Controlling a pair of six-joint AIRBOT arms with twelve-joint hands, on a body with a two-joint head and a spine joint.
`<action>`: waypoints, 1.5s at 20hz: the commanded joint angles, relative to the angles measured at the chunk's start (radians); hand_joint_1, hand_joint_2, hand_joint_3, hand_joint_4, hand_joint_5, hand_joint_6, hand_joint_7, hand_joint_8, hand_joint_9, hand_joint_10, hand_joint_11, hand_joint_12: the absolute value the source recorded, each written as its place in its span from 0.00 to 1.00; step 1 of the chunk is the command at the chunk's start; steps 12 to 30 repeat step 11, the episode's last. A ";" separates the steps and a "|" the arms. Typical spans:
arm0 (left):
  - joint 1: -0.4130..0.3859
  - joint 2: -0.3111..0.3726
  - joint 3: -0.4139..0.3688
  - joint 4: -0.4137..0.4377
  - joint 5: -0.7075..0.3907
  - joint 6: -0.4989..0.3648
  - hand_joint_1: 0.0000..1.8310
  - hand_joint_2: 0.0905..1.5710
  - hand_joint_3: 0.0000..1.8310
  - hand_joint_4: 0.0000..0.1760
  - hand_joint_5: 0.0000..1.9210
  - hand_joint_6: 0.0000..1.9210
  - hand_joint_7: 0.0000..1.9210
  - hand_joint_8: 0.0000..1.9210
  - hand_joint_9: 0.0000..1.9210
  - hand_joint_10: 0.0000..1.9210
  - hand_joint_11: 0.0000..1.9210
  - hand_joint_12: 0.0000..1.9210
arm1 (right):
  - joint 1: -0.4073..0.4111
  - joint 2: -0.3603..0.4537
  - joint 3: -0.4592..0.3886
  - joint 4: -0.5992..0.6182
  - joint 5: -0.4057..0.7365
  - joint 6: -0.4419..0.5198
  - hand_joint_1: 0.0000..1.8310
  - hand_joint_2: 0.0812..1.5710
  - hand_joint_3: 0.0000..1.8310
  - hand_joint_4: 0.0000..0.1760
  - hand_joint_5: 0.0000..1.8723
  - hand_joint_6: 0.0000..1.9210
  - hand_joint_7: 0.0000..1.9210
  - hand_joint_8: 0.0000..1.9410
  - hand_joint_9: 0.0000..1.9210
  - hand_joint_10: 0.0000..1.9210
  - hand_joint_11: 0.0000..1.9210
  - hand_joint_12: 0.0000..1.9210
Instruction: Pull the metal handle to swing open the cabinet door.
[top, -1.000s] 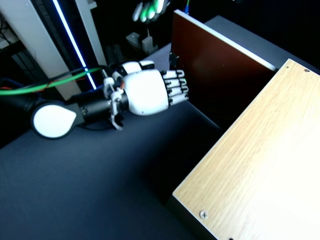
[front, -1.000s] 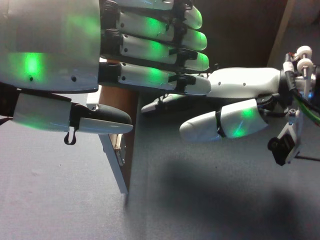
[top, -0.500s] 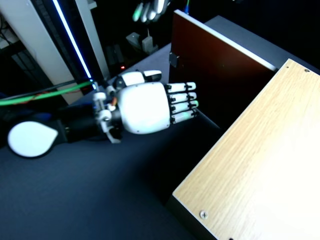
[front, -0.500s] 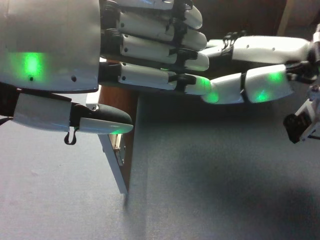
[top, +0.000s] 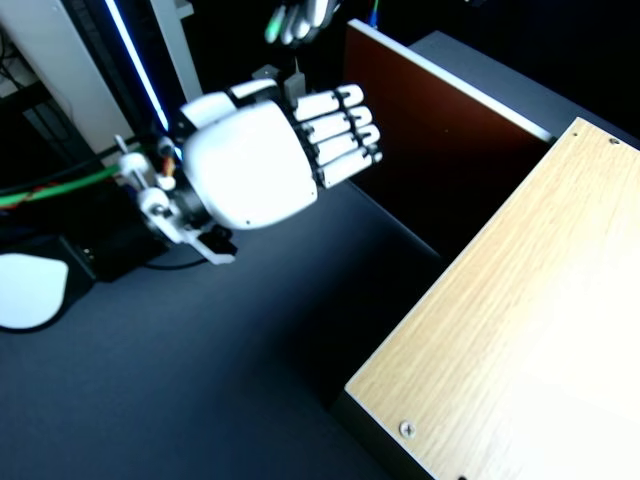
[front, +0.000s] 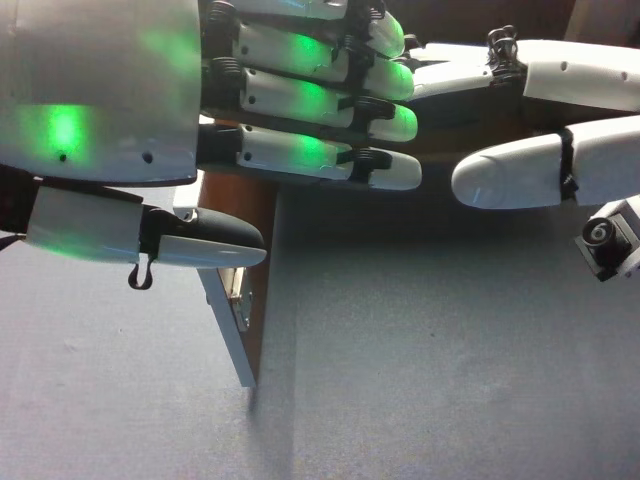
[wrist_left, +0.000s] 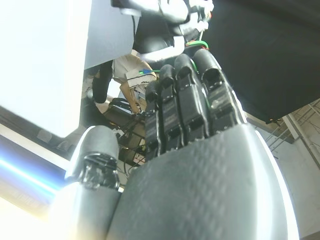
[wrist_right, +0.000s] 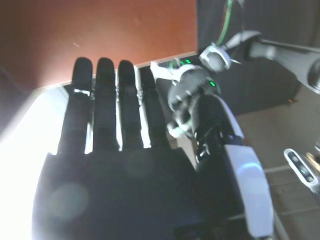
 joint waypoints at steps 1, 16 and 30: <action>-0.012 0.007 0.000 -0.098 -0.022 0.003 0.00 1.00 0.03 0.00 0.15 0.00 0.17 0.00 0.16 0.00 0.00 0.36 | 0.012 0.011 -0.005 0.088 0.098 0.005 0.00 1.00 0.03 0.00 0.16 0.00 0.17 0.00 0.15 0.00 0.00 0.39; -0.012 0.007 0.000 -0.098 -0.022 0.003 0.00 1.00 0.03 0.00 0.15 0.00 0.17 0.00 0.16 0.00 0.00 0.37 | 0.012 0.041 -0.028 0.123 0.143 0.005 0.00 1.00 0.03 0.00 0.16 0.00 0.17 0.00 0.15 0.00 0.00 0.40; -0.012 0.007 0.000 -0.098 -0.022 0.003 0.00 1.00 0.03 0.00 0.15 0.00 0.17 0.00 0.16 0.00 0.00 0.37 | 0.012 0.041 -0.028 0.123 0.143 0.005 0.00 1.00 0.03 0.00 0.16 0.00 0.17 0.00 0.15 0.00 0.00 0.40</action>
